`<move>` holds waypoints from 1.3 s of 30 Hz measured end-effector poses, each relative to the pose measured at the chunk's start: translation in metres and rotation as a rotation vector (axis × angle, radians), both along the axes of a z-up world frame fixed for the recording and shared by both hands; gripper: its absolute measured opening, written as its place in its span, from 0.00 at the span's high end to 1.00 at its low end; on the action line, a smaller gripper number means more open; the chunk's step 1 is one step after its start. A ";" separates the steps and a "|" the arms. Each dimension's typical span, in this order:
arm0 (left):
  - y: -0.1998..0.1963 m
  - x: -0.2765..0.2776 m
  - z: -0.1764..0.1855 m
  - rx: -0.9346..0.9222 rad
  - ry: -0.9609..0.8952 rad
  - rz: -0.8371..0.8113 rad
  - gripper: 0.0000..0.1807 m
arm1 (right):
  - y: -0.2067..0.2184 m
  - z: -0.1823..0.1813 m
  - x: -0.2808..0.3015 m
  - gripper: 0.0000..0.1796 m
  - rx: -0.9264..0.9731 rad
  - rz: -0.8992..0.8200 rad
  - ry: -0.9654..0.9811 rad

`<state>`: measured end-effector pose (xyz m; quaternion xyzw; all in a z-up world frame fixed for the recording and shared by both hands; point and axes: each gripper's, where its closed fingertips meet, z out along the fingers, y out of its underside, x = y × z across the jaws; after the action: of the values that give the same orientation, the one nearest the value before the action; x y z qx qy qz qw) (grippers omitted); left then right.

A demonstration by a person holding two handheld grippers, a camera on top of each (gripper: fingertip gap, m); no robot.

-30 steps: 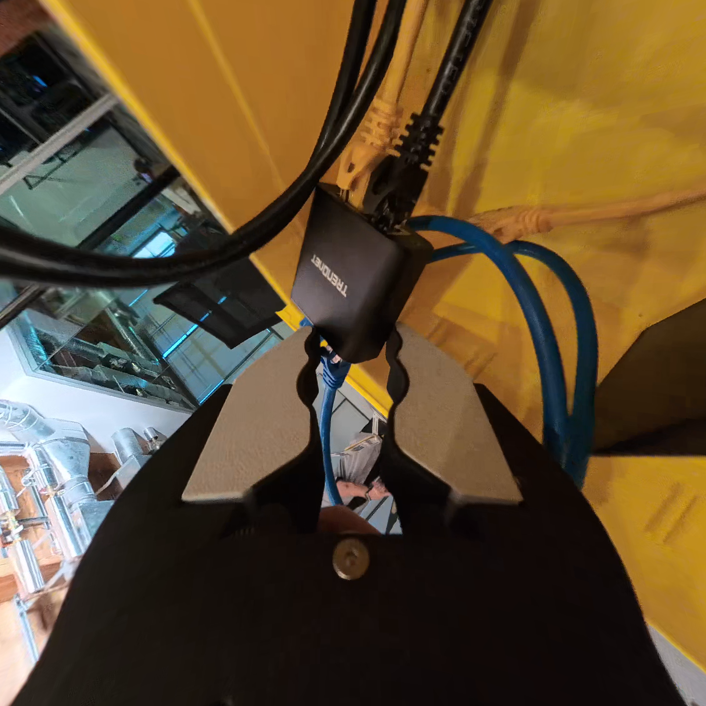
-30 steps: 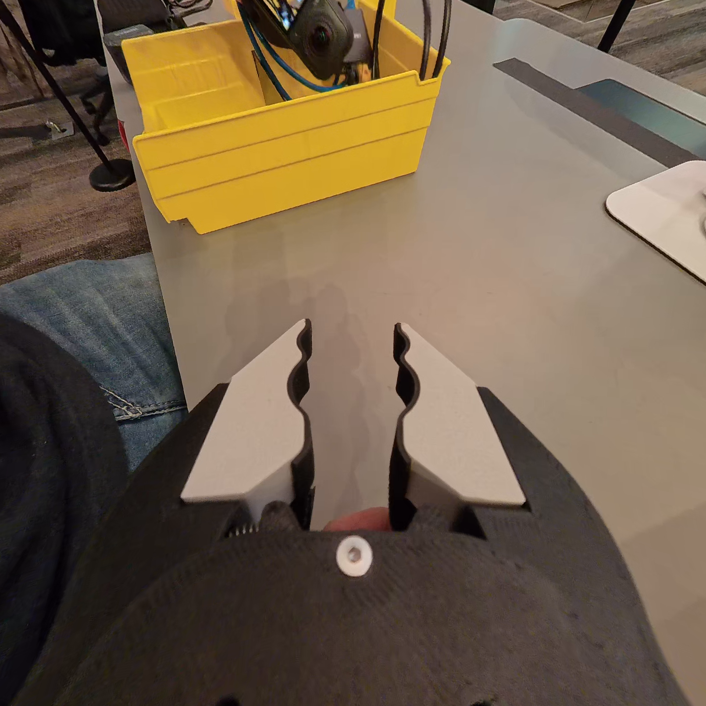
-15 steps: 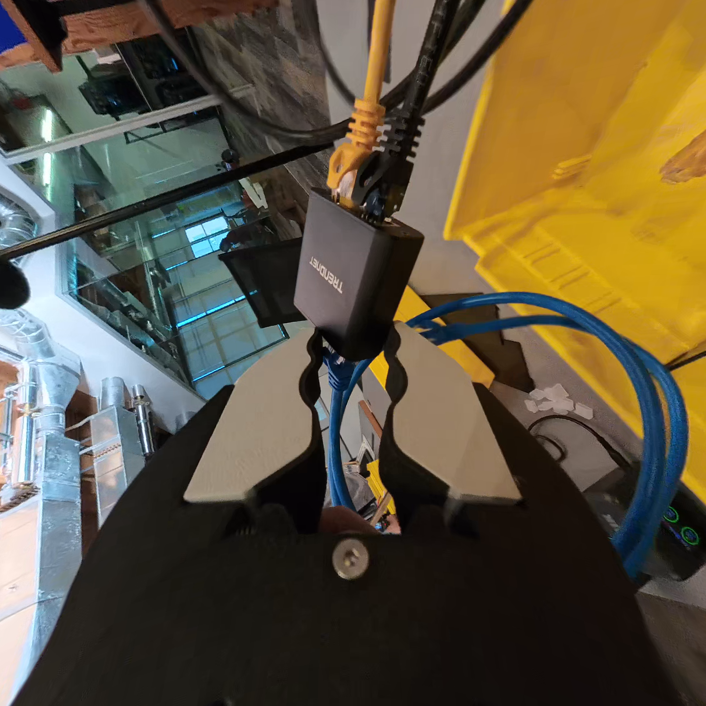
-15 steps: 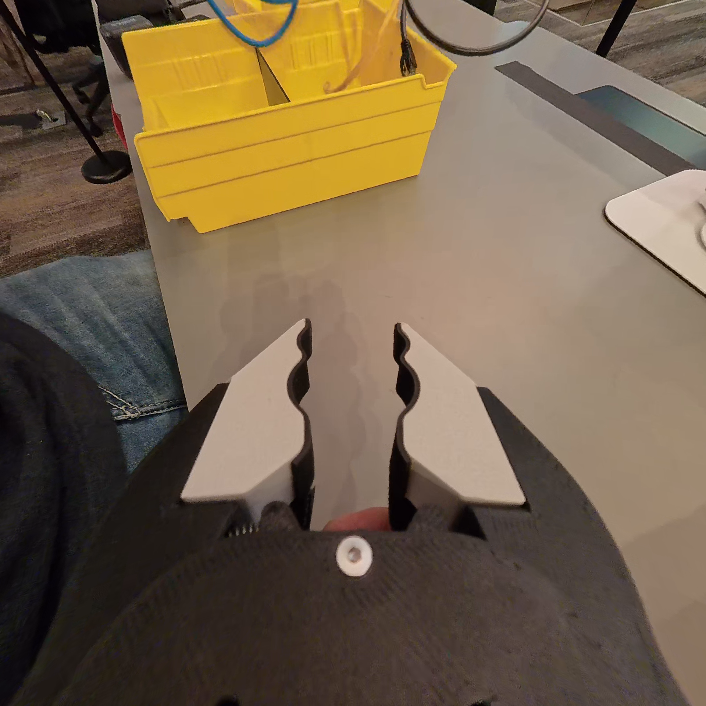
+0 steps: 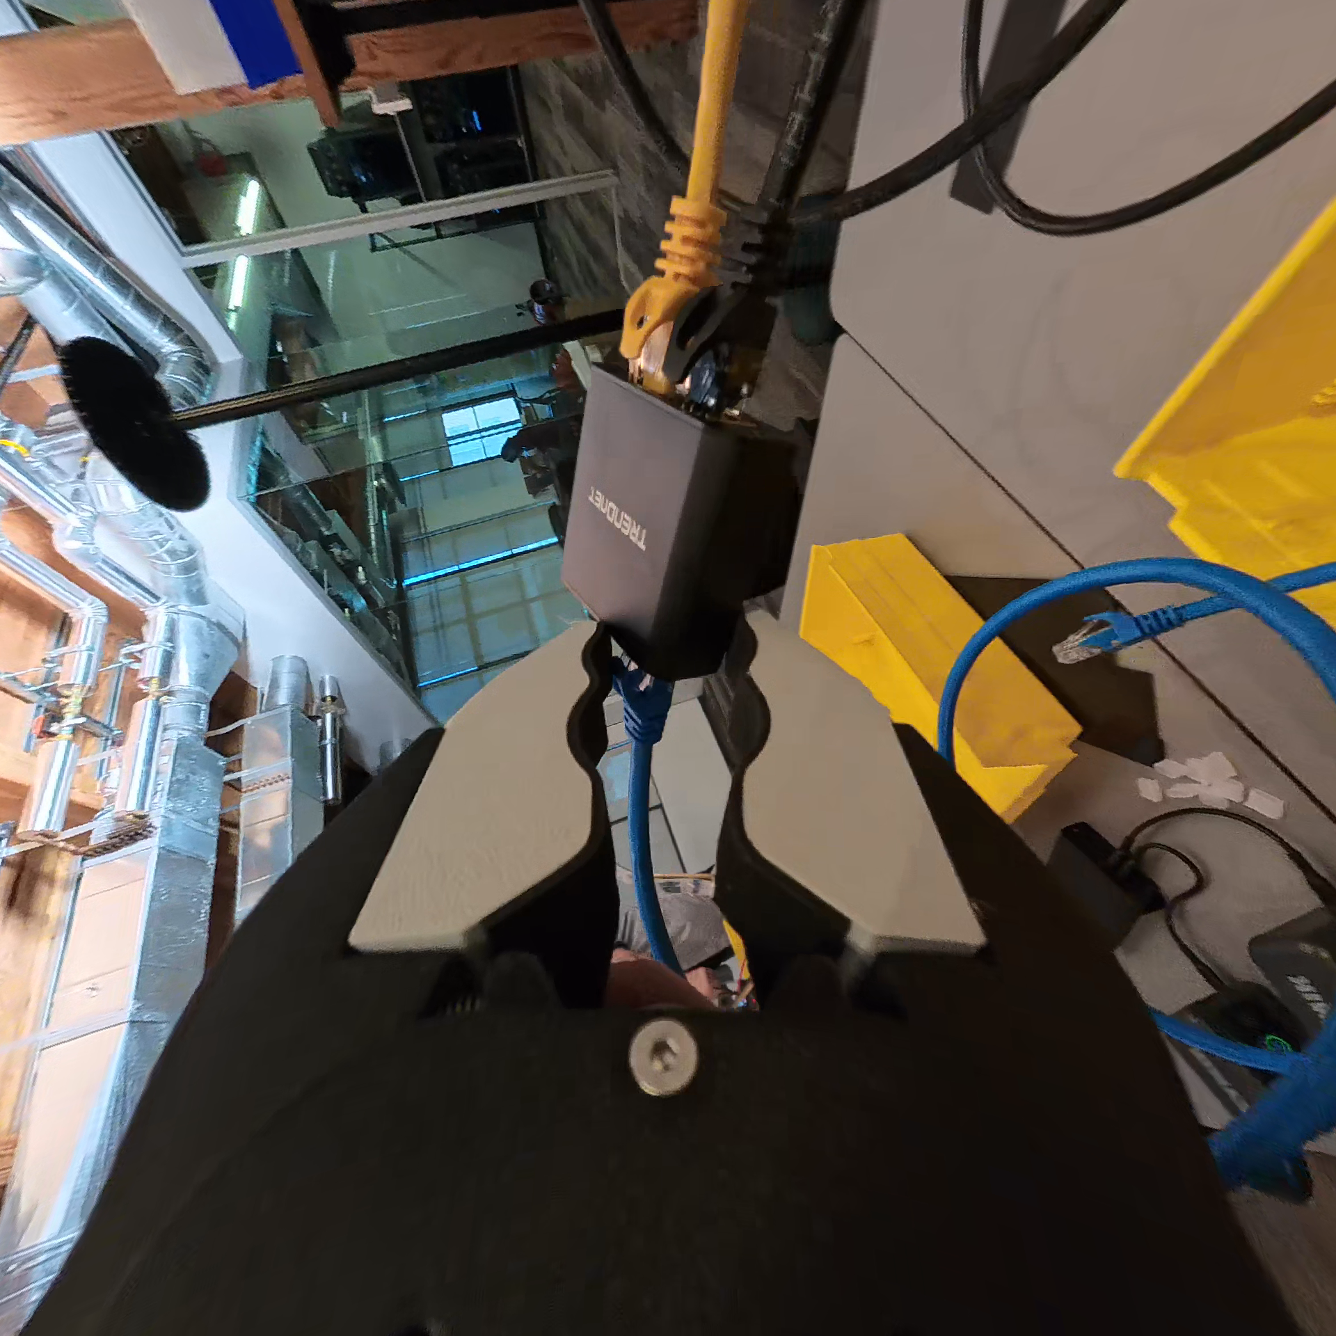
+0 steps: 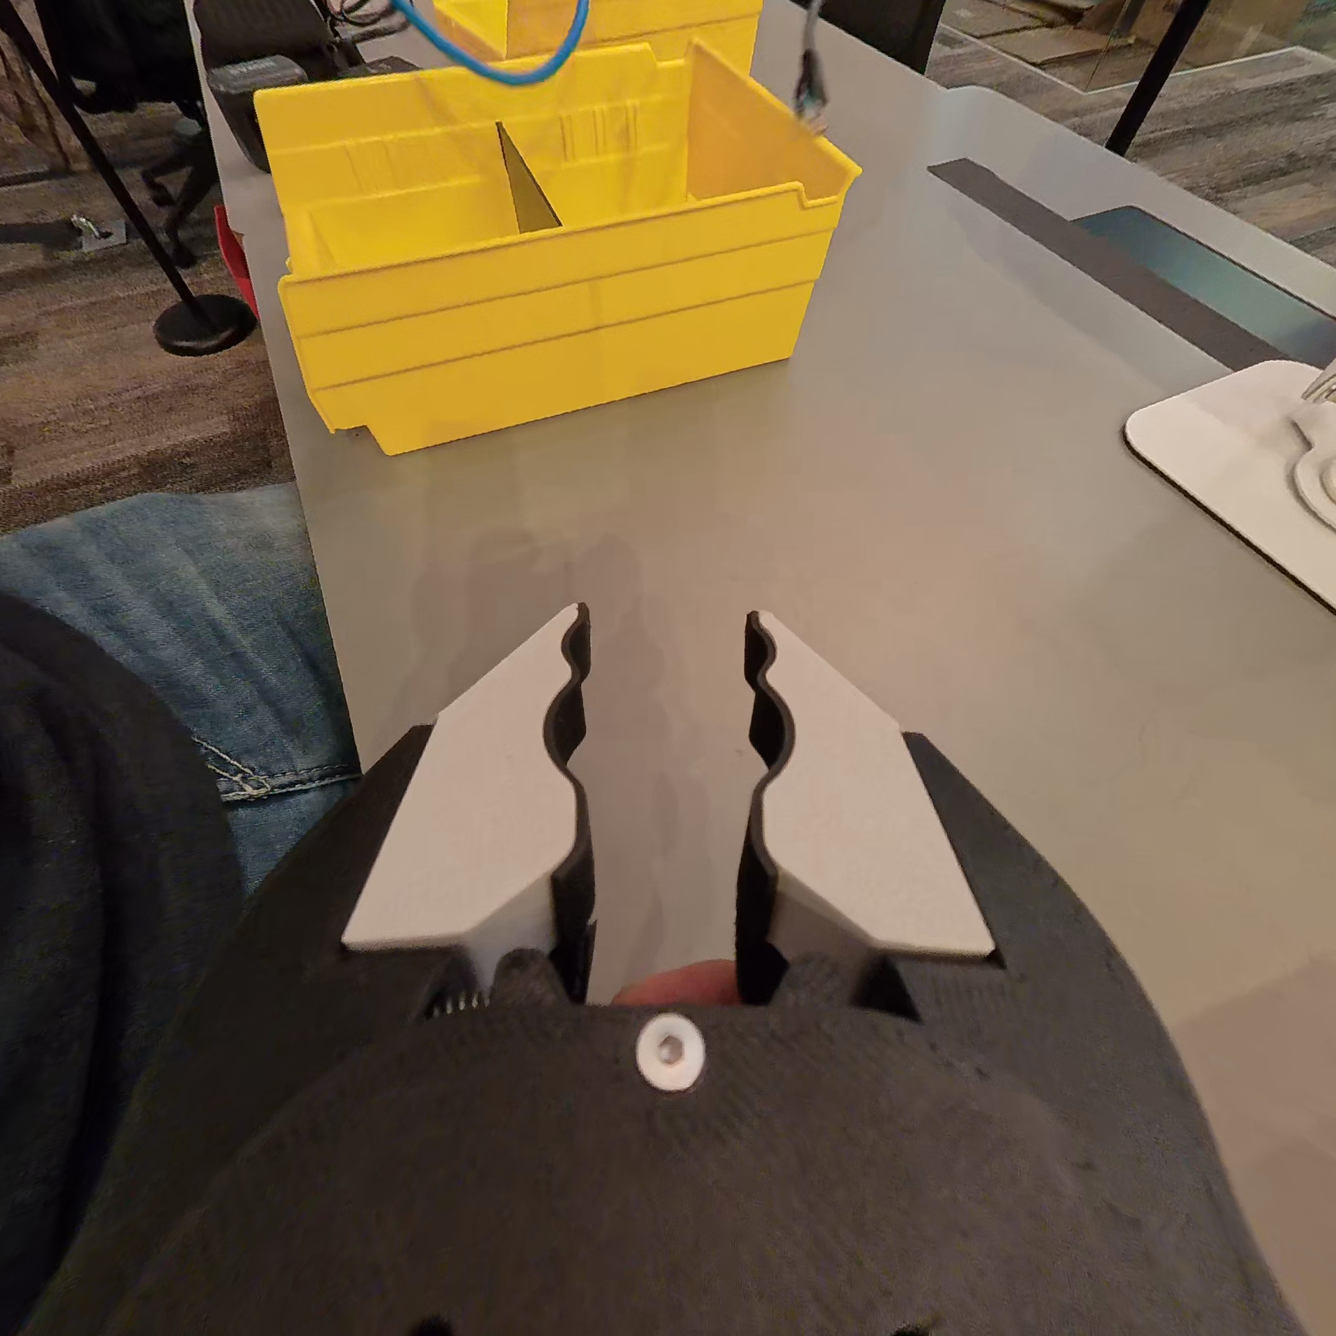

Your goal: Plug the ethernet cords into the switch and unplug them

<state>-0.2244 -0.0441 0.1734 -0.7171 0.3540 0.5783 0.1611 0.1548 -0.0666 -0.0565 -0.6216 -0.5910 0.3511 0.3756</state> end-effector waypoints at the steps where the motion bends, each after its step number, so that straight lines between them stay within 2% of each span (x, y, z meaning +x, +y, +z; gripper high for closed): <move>1: 0.002 0.002 0.010 0.016 0.007 -0.002 0.83 | 0.000 0.001 0.000 0.77 0.001 0.000 0.002; 8: 0.016 0.032 0.076 0.121 0.003 -0.037 0.83 | 0.000 0.006 0.001 0.77 0.009 0.000 0.018; 13: 0.032 0.077 0.083 0.131 -0.047 -0.099 0.83 | 0.002 0.018 0.003 0.77 0.043 -0.010 0.052; 24: 0.077 0.192 0.028 0.025 -0.223 -0.258 0.84 | 0.016 0.068 0.017 0.76 0.220 -0.061 0.211; 31: 0.093 0.242 -0.041 -0.057 -0.371 -0.306 0.83 | 0.023 0.119 0.034 0.81 0.427 -0.107 0.314; 39: 0.091 0.276 -0.125 -0.192 -0.627 -0.324 0.83 | 0.051 0.125 0.022 0.82 0.634 -0.084 0.143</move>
<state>0.0516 0.0465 0.0480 -0.8059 0.4491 0.2617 0.2834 0.1767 -0.0155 0.0685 -0.4712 -0.6168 0.1765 0.6054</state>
